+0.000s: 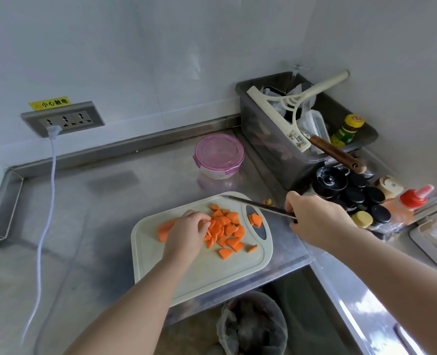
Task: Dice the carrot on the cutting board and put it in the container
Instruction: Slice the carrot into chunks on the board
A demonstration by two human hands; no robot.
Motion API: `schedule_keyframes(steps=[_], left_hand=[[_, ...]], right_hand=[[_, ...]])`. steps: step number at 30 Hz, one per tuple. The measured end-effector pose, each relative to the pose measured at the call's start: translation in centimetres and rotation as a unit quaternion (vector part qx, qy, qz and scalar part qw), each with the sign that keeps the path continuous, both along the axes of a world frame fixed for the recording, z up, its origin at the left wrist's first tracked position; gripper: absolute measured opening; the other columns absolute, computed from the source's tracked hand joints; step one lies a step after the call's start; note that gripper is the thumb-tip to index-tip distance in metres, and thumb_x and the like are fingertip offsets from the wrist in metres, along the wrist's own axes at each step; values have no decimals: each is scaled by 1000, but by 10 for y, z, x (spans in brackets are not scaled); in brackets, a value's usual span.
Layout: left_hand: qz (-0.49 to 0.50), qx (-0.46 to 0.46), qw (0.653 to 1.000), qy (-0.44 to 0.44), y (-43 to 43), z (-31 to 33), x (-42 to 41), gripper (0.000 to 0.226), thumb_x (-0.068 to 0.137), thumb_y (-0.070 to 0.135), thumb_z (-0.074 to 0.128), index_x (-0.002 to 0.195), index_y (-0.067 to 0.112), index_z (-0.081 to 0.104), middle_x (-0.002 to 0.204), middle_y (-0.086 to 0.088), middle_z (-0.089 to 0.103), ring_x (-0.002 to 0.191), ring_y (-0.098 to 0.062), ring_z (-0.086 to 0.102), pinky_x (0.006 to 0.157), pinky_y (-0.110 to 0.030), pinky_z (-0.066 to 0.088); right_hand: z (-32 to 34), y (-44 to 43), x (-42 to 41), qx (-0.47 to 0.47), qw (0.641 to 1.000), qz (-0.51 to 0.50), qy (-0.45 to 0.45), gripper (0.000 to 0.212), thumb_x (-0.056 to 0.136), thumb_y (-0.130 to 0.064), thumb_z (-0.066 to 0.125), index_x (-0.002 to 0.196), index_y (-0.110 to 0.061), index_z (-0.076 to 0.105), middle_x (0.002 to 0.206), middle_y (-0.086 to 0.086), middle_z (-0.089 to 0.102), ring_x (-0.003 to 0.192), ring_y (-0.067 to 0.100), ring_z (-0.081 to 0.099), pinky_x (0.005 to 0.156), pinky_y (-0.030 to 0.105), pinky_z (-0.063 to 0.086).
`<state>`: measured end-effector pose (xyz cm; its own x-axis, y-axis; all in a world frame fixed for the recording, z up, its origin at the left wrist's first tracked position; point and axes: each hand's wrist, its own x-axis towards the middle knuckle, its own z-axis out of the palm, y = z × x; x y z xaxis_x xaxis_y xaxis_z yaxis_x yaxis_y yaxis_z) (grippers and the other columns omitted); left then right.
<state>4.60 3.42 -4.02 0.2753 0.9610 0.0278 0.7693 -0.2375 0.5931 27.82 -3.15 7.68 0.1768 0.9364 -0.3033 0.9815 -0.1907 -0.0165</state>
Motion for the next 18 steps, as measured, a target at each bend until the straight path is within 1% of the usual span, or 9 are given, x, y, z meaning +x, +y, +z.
schedule_keyframes(steps=[2, 4, 7, 9, 11, 14, 16, 18], left_hand=[[-11, 21, 1000, 18, -1, 6, 11, 14, 91, 21, 59, 101, 20, 69, 104, 3, 65, 93, -18, 63, 78, -33, 49], [-54, 36, 996, 68, -1, 10, 30, 17, 94, 28, 54, 106, 25, 66, 109, 8, 63, 97, -15, 61, 79, -32, 49], [-120, 51, 975, 178, 3, 11, 66, 30, 97, 36, 46, 125, 29, 54, 122, 6, 59, 113, -17, 53, 91, -31, 41], [-128, 48, 966, 221, 7, 6, 88, 38, 97, 38, 44, 133, 28, 47, 129, 2, 56, 119, -21, 48, 96, -35, 37], [-123, 46, 960, 249, 9, 1, 104, 39, 97, 39, 45, 133, 25, 46, 128, -1, 57, 118, -23, 48, 93, -35, 37], [-110, 27, 953, 281, 10, -6, 118, 36, 95, 37, 49, 127, 22, 49, 122, -2, 59, 114, -23, 50, 89, -34, 37], [-107, 13, 952, 285, 9, -8, 122, 35, 94, 34, 52, 126, 21, 49, 122, -2, 58, 114, -23, 50, 90, -34, 36], [-117, 2, 956, 268, 8, -8, 123, 36, 92, 29, 56, 127, 22, 49, 123, -3, 54, 114, -23, 50, 90, -34, 37]], right_hand=[[-4, 2, 3, 3, 998, -39, 58, 18, 94, -19, 55, 108, -17, 45, 83, 1, 57, 75, 22, 61, 65, 34, 53], [-8, 4, 4, 14, 993, -64, 98, 18, 94, -22, 56, 108, -15, 46, 85, 3, 58, 75, 21, 60, 67, 35, 55], [-13, 7, 6, 29, 987, -94, 127, 17, 95, -22, 57, 105, -14, 45, 81, 2, 56, 71, 19, 59, 66, 34, 55], [-15, 9, 8, 32, 985, -106, 135, 16, 95, -23, 57, 104, -15, 45, 80, 0, 54, 71, 18, 59, 67, 34, 56], [-18, 9, 9, 31, 983, -114, 140, 17, 95, -23, 57, 104, -15, 45, 81, 1, 56, 73, 20, 59, 70, 37, 56], [-21, 8, 10, 34, 981, -119, 148, 17, 95, -24, 57, 104, -15, 46, 83, 3, 57, 74, 22, 60, 72, 40, 57], [-22, 7, 11, 37, 980, -122, 150, 17, 94, -24, 56, 104, -15, 46, 84, 4, 58, 75, 23, 60, 72, 42, 57], [-21, 6, 13, 40, 980, -123, 151, 17, 94, -24, 57, 104, -15, 46, 84, 4, 58, 75, 24, 60, 72, 42, 56]])
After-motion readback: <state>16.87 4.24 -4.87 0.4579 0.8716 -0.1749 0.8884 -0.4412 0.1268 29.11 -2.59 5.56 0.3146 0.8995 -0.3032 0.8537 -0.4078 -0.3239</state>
